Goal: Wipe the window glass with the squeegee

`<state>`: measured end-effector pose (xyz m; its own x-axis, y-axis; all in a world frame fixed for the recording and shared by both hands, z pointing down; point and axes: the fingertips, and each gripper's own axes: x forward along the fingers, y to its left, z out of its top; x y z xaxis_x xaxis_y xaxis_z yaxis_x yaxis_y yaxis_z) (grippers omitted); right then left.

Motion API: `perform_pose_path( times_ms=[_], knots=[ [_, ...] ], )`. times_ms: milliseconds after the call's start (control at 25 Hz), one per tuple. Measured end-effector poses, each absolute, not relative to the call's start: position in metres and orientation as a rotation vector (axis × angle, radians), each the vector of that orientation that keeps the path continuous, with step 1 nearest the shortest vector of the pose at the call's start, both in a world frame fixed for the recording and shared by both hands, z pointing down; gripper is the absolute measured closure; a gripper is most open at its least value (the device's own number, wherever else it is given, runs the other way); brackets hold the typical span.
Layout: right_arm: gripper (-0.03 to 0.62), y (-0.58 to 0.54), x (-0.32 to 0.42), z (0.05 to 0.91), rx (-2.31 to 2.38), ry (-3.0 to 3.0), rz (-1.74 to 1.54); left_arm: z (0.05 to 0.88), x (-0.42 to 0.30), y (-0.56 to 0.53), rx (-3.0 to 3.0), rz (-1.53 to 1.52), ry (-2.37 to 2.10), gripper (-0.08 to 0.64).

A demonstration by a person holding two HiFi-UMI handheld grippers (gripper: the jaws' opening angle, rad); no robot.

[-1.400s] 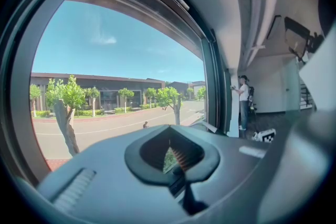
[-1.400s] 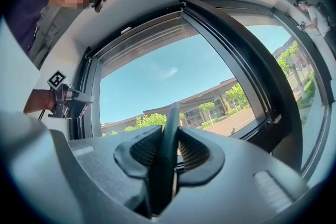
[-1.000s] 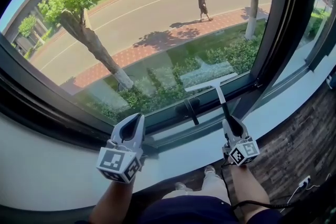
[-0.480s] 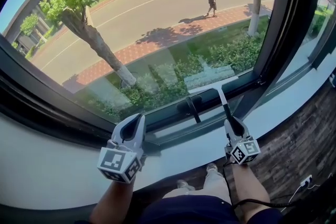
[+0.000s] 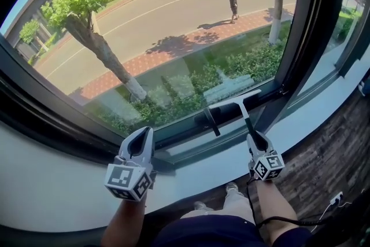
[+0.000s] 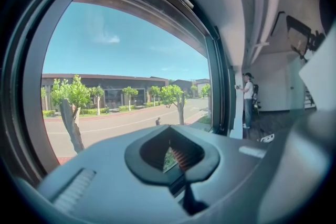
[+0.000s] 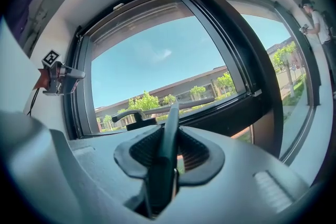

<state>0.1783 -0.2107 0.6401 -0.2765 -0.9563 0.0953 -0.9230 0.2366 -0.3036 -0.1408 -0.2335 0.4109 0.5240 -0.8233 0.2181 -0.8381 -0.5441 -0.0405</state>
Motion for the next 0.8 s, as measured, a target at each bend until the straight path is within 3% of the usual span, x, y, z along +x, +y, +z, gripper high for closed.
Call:
perform_pose_path(
  times_ms=[480,800],
  knots=[
    [0.491,-0.205,0.201,0.557,-1.855,2.308,-0.242,0.397,-0.153,-0.232,2.711,0.14,-1.461,0.569],
    [0.491,-0.203,0.171,0.491,-1.776,2.295,-0.102,0.395,-0.17,-0.227,2.702,0.031,-1.465,0.569]
  ],
)
